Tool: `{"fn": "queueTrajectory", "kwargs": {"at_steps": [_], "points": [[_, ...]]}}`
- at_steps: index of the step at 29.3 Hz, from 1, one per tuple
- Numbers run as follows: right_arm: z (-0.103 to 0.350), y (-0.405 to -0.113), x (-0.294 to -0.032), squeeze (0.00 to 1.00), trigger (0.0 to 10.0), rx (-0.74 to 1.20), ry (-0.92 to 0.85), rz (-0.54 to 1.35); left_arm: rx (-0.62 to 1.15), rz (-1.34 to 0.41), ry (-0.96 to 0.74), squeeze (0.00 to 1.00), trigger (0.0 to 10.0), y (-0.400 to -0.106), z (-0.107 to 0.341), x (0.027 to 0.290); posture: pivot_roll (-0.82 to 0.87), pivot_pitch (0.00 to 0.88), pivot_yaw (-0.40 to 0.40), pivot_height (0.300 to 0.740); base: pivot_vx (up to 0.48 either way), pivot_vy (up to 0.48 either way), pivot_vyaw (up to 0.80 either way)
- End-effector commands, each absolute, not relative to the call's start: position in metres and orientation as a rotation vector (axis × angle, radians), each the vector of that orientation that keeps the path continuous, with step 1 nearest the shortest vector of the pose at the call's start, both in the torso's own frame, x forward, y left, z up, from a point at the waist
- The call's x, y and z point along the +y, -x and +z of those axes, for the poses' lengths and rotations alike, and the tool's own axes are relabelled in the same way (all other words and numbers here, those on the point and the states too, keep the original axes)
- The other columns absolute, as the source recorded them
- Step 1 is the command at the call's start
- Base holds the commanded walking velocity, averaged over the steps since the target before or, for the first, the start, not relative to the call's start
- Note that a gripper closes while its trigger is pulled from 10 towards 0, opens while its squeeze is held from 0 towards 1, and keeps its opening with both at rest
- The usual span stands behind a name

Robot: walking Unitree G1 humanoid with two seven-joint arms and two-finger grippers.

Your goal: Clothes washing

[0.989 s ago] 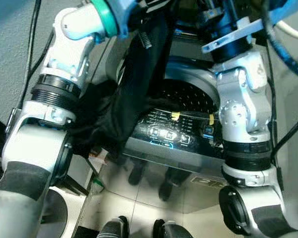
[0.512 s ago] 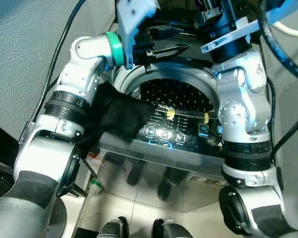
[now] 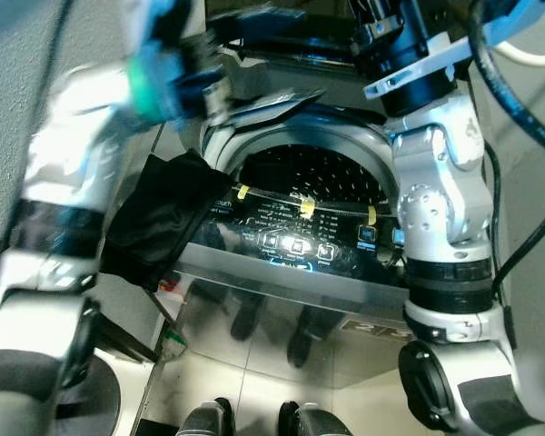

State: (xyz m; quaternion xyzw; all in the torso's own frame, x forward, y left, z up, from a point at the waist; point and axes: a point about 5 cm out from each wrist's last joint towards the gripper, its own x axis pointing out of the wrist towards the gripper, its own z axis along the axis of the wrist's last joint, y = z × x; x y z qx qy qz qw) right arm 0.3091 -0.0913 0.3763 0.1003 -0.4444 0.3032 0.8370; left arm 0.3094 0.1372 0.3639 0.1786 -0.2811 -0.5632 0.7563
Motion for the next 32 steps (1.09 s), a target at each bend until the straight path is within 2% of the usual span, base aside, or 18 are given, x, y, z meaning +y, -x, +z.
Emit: {"fn": "queueTrajectory", "kwargs": {"at_steps": [1,5,8,12,13,14,16,18,21,25,26,32], "points": [[0.376,-0.307,-0.09,0.0,10.0,-0.946,-0.213,0.651,-0.619,-1.236,-0.397,0.0,10.0,-0.302,0.367,0.139,0.13,0.118,0.055,0.74,0.0,0.0,0.0],[0.374,-0.307,-0.09,0.0,10.0,-0.942,-0.214,0.651,-0.551,-1.163,-0.398,0.0,10.0,-0.296,0.357,0.155,0.14,0.121,0.056,0.74,0.0,0.0,0.0],[0.372,-0.307,-0.09,0.0,10.0,-0.936,-0.217,0.654,-0.466,-1.02,-0.39,0.0,10.0,-0.293,0.344,0.176,0.15,0.125,0.052,0.74,0.0,0.0,0.0],[0.372,-0.307,-0.09,0.0,10.0,-0.933,-0.218,0.655,-0.438,-0.962,-0.389,0.0,10.0,-0.291,0.341,0.184,0.15,0.125,0.052,0.74,0.0,0.0,0.0],[0.372,-0.307,-0.088,0.0,10.0,-0.931,-0.22,0.661,-0.369,-0.85,-0.371,0.0,10.0,-0.297,0.332,0.195,0.16,0.128,0.043,0.74,0.0,0.0,0.0],[0.372,-0.307,-0.088,0.0,10.0,-0.931,-0.22,0.661,-0.369,-0.85,-0.371,0.0,10.0,-0.297,0.332,0.195,0.16,0.128,0.043,0.74,0.0,0.0,0.0],[0.371,-0.309,-0.086,0.0,10.0,-0.925,-0.224,0.673,-0.183,-0.637,-0.317,0.0,10.0,-0.31,0.308,0.219,0.16,0.128,0.036,0.74,0.0,0.0,0.0],[0.371,-0.309,-0.086,0.0,10.0,-0.923,-0.224,0.676,-0.118,-0.586,-0.294,0.0,10.0,-0.313,0.3,0.226,0.16,0.126,0.037,0.74,0.0,0.0,0.0],[0.371,-0.309,-0.085,0.0,10.0,-0.922,-0.224,0.677,-0.032,-0.575,-0.261,0.0,10.0,-0.31,0.289,0.23,0.16,0.125,0.041,0.74,0.0,0.0,0.0],[0.37,-0.308,-0.086,0.0,10.0,-0.922,-0.222,0.673,0.029,-0.661,-0.387,0.0,10.0,-0.295,0.268,0.223,0.16,0.122,0.046,0.74,0.0,0.0,0.0],[0.37,-0.308,-0.086,0.0,10.0,-0.922,-0.222,0.673,0.021,-0.685,-0.408,1.0,10.0,-0.292,0.268,0.22,0.16,0.122,0.046,0.74,0.0,0.0,0.0],[0.37,-0.309,-0.086,0.0,10.0,-0.922,-0.222,0.673,0.011,-0.701,-0.432,1.0,10.0,-0.287,0.269,0.217,0.16,0.122,0.046,0.74,0.0,0.0,0.0]]}}
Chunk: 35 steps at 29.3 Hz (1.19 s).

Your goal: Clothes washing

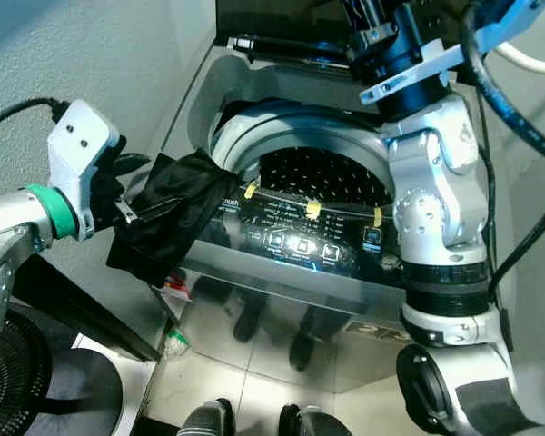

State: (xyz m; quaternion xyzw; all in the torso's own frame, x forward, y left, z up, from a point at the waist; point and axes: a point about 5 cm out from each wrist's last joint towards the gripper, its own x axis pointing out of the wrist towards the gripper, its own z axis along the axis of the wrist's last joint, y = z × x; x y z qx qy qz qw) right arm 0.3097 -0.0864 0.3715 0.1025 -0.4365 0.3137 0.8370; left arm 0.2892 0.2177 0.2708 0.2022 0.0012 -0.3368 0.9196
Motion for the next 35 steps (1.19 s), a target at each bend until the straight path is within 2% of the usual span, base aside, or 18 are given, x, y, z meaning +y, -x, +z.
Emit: {"fn": "queueTrajectory", "kwargs": {"at_steps": [1,4,5,14,24,25,27,28,30,31,35], "points": [[0.37,-0.309,-0.086,0.0,10.0,-0.922,-0.222,0.675,0.008,-0.709,-0.43,1.0,10.0,-0.285,0.27,0.215,0.16,0.115,0.041,0.74,0.0,0.0,0.0],[0.37,-0.309,-0.085,0.0,10.0,-0.924,-0.222,0.68,0.014,-0.727,-0.447,1.0,10.0,-0.279,0.271,0.213,0.16,0.115,0.041,0.74,0.0,0.0,0.0],[0.37,-0.309,-0.085,0.0,10.0,-0.925,-0.221,0.682,0.023,-0.727,-0.46,0.0,10.0,-0.277,0.271,0.213,0.16,0.115,0.041,0.74,0.0,0.0,0.0],[0.37,-0.309,-0.085,0.0,10.0,-0.925,-0.222,0.684,0.112,-0.663,-0.511,0.0,10.0,-0.276,0.257,0.219,0.16,0.109,0.04,0.74,0.0,0.0,0.0],[0.37,-0.309,-0.085,0.0,10.0,-0.925,-0.223,0.682,0.124,-0.566,-0.445,0.0,10.0,-0.286,0.252,0.231,0.16,0.115,0.041,0.74,0.0,0.0,0.0],[0.37,-0.309,-0.085,0.0,10.0,-0.925,-0.223,0.681,0.123,-0.56,-0.432,0.0,9.1,-0.287,0.252,0.231,0.16,0.115,0.041,0.74,0.0,0.0,0.0],[0.37,-0.309,-0.085,0.0,10.0,-0.925,-0.223,0.681,0.123,-0.557,-0.424,0.0,9.1,-0.288,0.252,0.231,0.16,0.115,0.041,0.74,0.0,0.0,0.0],[0.37,-0.309,-0.085,0.0,10.0,-0.925,-0.224,0.68,0.122,-0.554,-0.416,0.0,2.0,-0.289,0.252,0.23,0.16,0.115,0.041,0.74,0.0,0.0,0.0],[0.37,-0.309,-0.085,0.0,10.0,-0.925,-0.224,0.68,0.122,-0.554,-0.416,0.0,2.0,-0.289,0.252,0.23,0.16,0.115,0.041,0.74,0.0,0.0,0.0],[0.37,-0.309,-0.085,0.0,10.0,-0.925,-0.224,0.679,0.12,-0.553,-0.411,0.0,0.0,-0.29,0.252,0.23,0.16,0.12,0.043,0.74,0.0,0.0,0.0],[0.371,-0.309,-0.085,0.0,10.0,-0.926,-0.225,0.678,0.116,-0.553,-0.404,0.0,0.0,-0.29,0.253,0.23,0.16,0.12,0.043,0.74,0.0,0.0,0.0]]}}
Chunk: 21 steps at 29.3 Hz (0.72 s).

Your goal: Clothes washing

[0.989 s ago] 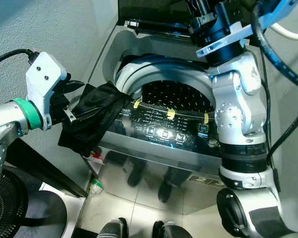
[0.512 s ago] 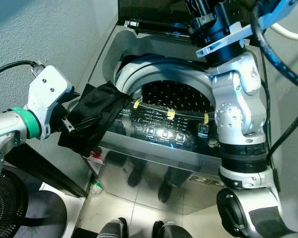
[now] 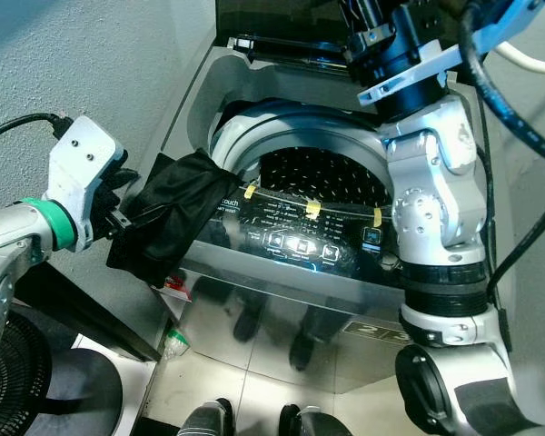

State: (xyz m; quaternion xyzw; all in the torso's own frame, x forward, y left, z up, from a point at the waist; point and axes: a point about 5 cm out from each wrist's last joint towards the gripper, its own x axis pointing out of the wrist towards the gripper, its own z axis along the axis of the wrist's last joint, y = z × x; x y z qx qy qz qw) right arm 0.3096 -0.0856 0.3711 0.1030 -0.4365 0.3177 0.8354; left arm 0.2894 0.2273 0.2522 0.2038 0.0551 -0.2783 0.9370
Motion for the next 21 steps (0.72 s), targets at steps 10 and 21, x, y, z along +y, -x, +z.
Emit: {"fn": "queueTrajectory", "kwargs": {"at_steps": [10,21], "points": [[0.371,-0.309,-0.086,0.0,10.0,-0.927,-0.226,0.677,0.093,-0.568,-0.389,0.0,0.0,-0.29,0.256,0.228,0.16,0.124,0.043,0.74,0.0,0.0,0.0],[0.371,-0.309,-0.086,0.0,10.0,-0.927,-0.226,0.672,-0.017,-0.631,-0.398,0.0,0.0,-0.29,0.274,0.216,0.16,0.125,0.047,0.74,0.0,0.0,0.0]]}}
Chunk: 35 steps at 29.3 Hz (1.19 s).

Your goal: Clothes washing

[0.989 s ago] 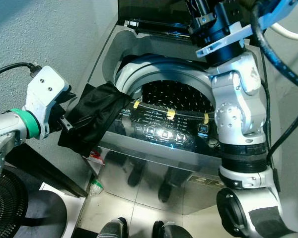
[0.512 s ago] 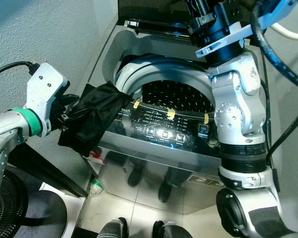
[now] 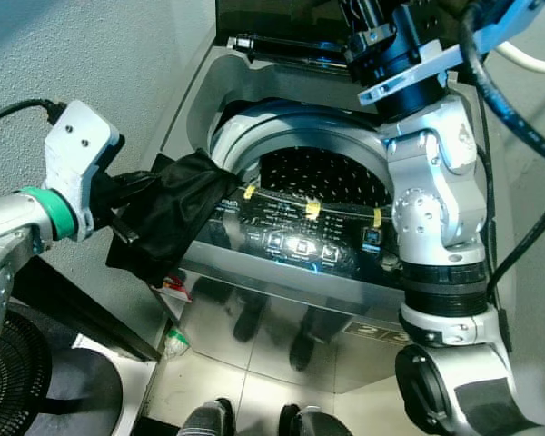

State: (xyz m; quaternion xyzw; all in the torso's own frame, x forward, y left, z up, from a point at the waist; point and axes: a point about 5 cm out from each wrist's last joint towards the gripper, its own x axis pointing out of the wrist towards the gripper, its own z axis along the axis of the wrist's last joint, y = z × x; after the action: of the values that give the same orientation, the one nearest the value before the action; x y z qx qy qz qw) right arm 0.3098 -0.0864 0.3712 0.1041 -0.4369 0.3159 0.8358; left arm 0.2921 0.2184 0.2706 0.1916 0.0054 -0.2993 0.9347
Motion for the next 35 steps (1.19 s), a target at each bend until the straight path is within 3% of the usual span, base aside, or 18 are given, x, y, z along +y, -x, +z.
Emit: {"fn": "queueTrajectory", "kwargs": {"at_steps": [1,4,5,9,10,34,35], "points": [[0.371,-0.309,-0.086,0.0,10.0,-0.927,-0.225,0.672,-0.029,-0.634,-0.403,0.0,0.0,-0.29,0.276,0.215,0.16,0.125,0.047,0.74,0.0,0.0,0.0],[0.371,-0.309,-0.086,0.0,10.0,-0.928,-0.225,0.671,-0.054,-0.639,-0.411,0.0,0.0,-0.291,0.28,0.212,0.16,0.124,0.049,0.74,0.0,0.0,0.0],[0.371,-0.309,-0.086,0.0,10.0,-0.929,-0.224,0.67,-0.069,-0.664,-0.424,0.0,9.9,-0.29,0.282,0.208,0.16,0.123,0.051,0.74,0.0,0.0,0.0],[0.371,-0.309,-0.087,0.0,10.0,-0.929,-0.223,0.667,-0.086,-0.717,-0.427,0.0,10.0,-0.286,0.282,0.201,0.15,0.124,0.051,0.74,0.0,0.0,0.0],[0.371,-0.309,-0.087,0.0,10.0,-0.929,-0.223,0.666,-0.072,-0.742,-0.418,1.0,10.0,-0.282,0.28,0.199,0.16,0.124,0.052,0.74,0.0,0.0,0.0],[0.372,-0.309,-0.086,0.0,10.0,-0.93,-0.222,0.676,0.006,-0.714,-0.37,1.0,10.0,-0.282,0.264,0.212,0.16,0.115,0.043,0.74,0.0,0.0,0.0],[0.372,-0.309,-0.086,0.0,10.0,-0.931,-0.221,0.677,0.012,-0.716,-0.367,0.0,10.0,-0.281,0.262,0.213,0.16,0.109,0.044,0.74,0.0,0.0,0.0]]}}
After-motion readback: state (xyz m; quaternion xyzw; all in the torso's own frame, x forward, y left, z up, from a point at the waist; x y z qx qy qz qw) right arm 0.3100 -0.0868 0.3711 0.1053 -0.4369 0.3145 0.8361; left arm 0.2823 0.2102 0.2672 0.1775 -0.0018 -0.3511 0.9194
